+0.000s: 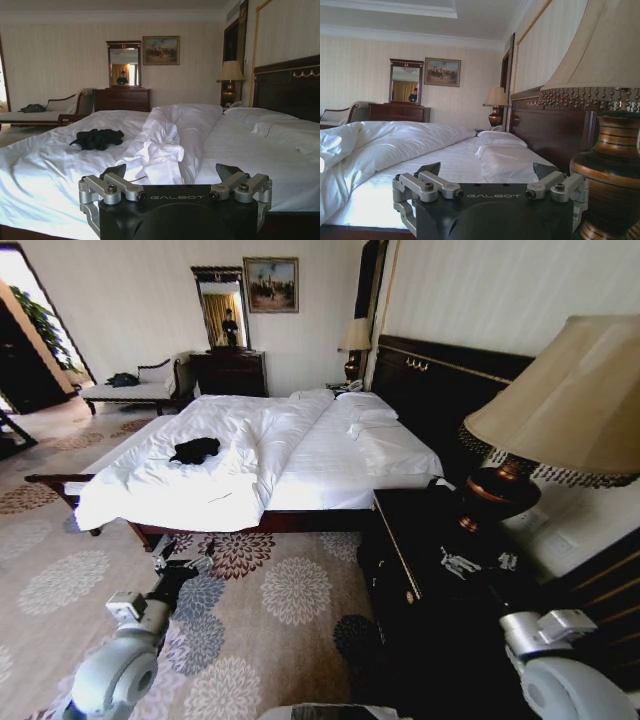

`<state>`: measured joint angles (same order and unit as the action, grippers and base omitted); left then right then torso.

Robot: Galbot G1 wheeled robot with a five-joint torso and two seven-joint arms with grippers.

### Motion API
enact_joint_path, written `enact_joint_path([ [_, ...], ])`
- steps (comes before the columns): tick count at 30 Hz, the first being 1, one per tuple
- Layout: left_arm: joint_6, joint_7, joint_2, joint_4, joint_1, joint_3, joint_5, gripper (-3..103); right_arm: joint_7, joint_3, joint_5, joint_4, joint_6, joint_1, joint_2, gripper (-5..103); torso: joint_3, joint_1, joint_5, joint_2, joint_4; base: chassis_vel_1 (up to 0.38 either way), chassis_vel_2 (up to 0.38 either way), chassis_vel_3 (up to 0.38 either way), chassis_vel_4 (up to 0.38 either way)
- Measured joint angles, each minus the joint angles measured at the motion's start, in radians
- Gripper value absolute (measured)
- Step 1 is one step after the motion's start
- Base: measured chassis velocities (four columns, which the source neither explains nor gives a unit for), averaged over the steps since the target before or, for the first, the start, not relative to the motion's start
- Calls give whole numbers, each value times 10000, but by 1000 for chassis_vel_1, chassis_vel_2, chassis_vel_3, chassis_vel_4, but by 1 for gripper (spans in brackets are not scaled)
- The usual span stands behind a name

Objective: Fold the clothes on the bed.

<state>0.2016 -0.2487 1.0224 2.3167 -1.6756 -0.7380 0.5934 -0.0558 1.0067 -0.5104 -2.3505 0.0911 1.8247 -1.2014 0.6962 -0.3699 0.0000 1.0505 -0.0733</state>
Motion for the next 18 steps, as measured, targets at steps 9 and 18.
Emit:
enact_joint_path([
  [9, -13, -27, 33, -145, 1, 6, -38, 100, 0, -126, 45, 78, -12, -71, -68, 100, 0, 0, 0, 0, 1, 0, 0, 0, 0],
  [18, -23, 1, 64, -262, 55, 174, -72, 100, 8, -154, 60, 191, -12, -84, -47, 100, 0, 0, 1, 0, 1, 0, 0, 0, 0],
])
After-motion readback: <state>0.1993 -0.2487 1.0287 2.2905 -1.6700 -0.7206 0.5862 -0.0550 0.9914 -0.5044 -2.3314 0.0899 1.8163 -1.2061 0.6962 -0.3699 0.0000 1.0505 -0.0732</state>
